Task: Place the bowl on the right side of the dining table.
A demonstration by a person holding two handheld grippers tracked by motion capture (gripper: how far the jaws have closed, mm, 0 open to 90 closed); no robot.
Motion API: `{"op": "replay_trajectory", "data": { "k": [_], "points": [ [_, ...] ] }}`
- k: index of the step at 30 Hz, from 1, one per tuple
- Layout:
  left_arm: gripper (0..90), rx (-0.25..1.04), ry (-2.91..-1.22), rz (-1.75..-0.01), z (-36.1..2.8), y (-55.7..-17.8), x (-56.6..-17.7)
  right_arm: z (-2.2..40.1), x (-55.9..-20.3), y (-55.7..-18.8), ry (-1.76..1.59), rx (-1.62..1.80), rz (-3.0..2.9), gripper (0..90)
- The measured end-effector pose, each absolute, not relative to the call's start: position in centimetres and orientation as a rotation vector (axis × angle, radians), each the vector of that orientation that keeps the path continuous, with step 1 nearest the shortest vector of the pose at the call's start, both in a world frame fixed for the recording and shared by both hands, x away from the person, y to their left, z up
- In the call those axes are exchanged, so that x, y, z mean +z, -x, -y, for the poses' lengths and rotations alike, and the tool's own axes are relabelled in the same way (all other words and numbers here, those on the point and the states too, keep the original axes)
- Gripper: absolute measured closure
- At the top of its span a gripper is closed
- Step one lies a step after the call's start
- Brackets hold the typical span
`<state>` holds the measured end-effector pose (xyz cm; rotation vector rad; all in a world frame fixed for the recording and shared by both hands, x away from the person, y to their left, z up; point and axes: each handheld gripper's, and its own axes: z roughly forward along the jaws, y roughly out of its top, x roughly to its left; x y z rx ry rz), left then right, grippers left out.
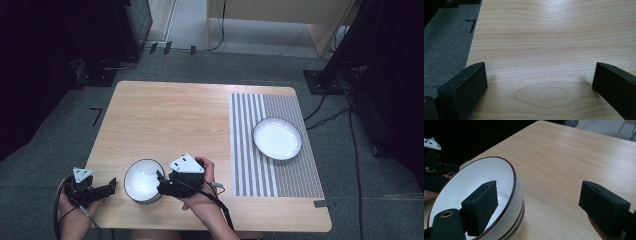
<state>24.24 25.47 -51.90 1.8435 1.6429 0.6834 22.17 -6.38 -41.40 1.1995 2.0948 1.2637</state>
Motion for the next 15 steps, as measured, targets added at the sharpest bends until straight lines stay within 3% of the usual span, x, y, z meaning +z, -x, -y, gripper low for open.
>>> {"op": "replay_trajectory", "data": {
  "k": [9,15],
  "points": [
    [0.0,0.683,-1.843,-1.643,-25.5,-24.2,-51.9,5.1,-42.1,-22.5,-1.218,1.258,-2.121,16.3],
    [0.0,0.683,-1.843,-1.643,-25.5,-24.2,-51.9,4.3,-42.5,-22.6,-1.228,1.248,-2.141,24.3]
  ]
}}
